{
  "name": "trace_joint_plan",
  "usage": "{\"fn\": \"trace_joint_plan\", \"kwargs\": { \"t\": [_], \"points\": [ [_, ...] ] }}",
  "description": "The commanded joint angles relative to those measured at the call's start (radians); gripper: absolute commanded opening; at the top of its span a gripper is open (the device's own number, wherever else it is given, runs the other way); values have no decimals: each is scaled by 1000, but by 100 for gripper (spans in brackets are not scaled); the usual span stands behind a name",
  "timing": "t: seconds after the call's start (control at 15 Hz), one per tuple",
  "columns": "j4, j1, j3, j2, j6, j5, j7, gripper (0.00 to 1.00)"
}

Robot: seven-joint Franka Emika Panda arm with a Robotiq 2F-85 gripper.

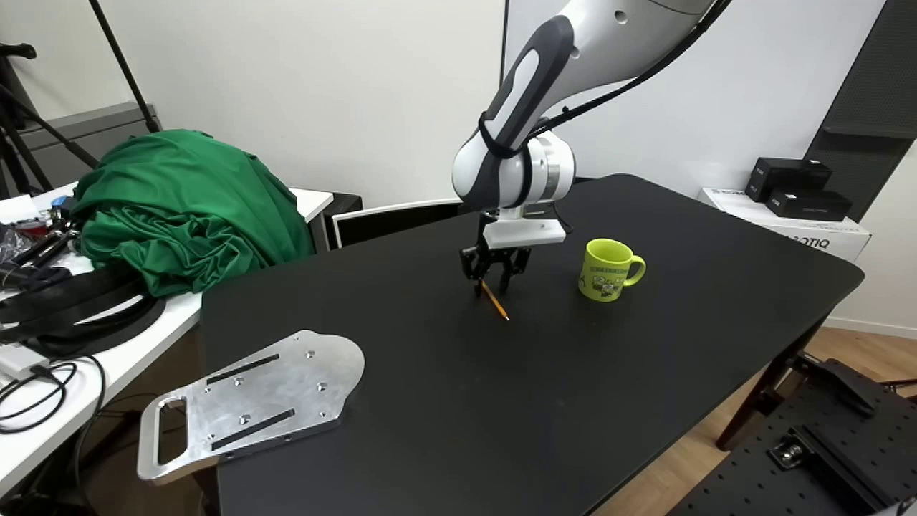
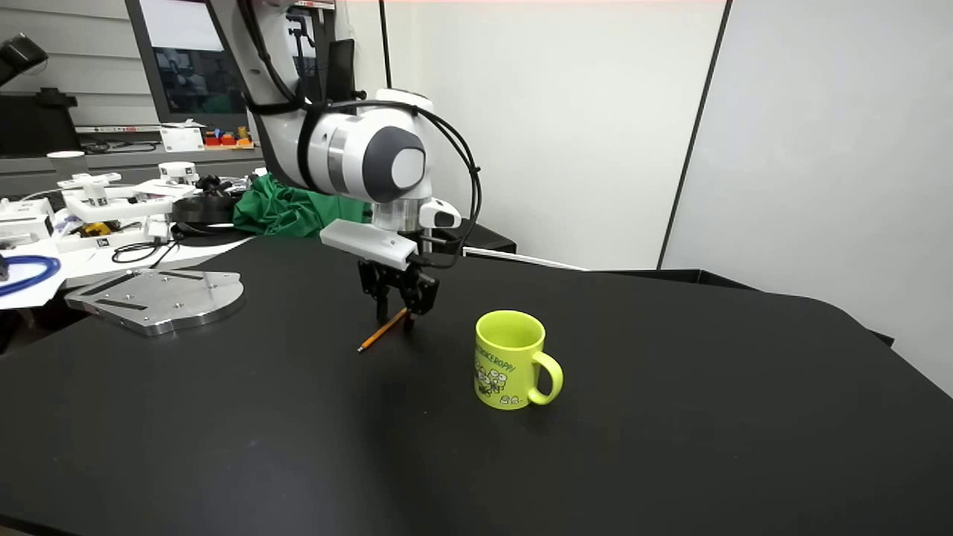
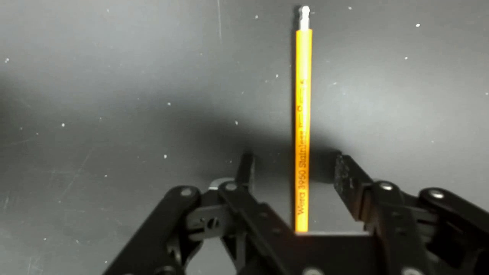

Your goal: Pick the object from the table and put it in the cup

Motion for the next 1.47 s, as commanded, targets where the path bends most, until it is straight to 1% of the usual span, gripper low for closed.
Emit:
{"fn": "trace_joint_plan", "kwargs": {
  "t": [0.0, 0.2, 0.27, 0.33, 0.4, 0.47, 0.6, 0.87, 0.93, 1.13, 1.27, 1.4],
  "points": [
    [30, 4, -7, 13, -4, -12, 36, 26],
    [28, -1, -7, 0, -1, -8, 33, 5],
    [29, -6, -4, -1, -6, -5, 30, 1],
    [30, -9, -3, -2, -8, -3, 29, 0],
    [31, -15, -1, -3, -13, 1, 26, 0],
    [33, -22, 1, -5, -19, 6, 23, 2],
    [34, -33, 5, -12, -35, 14, 22, 2],
    [-2, -55, 10, -82, -42, 32, 21, 2],
    [-12, -84, 34, -109, -60, 68, 5, 2],
    [-29, -141, 60, -181, -113, 174, -1, 2],
    [-40, -198, 82, -237, -161, 282, -28, 2],
    [-35, -246, 76, -283, -264, 369, -47, 2]
  ]
}}
